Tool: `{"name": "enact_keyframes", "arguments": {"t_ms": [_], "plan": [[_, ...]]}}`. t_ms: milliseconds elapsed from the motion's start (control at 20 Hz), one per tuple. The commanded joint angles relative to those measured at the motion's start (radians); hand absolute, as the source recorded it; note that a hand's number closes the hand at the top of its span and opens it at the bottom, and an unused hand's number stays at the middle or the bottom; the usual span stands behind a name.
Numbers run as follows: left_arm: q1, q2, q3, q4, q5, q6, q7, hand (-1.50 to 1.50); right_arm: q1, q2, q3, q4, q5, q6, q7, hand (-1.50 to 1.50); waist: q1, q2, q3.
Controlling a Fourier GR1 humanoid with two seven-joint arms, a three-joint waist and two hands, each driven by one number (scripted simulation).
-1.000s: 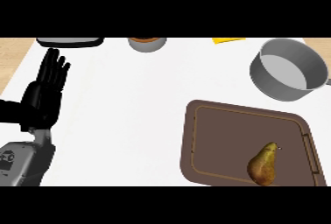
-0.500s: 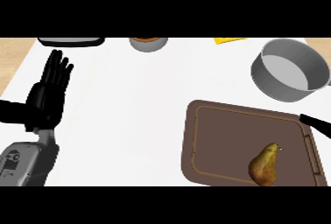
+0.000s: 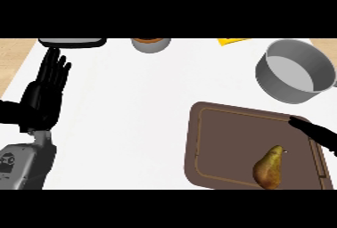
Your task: Pick the pear from the tray and place it in the pot
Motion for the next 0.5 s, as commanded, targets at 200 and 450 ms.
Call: {"name": "enact_keyframes", "arguments": {"t_ms": [200,450], "plan": [[0.038,-0.066,-0.027,-0.024,-0.053,0.012,-0.015,0.00,-0.030,0.102,0.047,0.070,0.206,-0.005,0.032,-1.50,0.003,0.000,0.000],[-0.019,-0.060,0.009,0.004,-0.075,0.000,0.021,0.00,-0.008,0.184,0.024,0.050,0.238,0.032,0.037,-1.50,-0.003,0.000,0.000]]}}
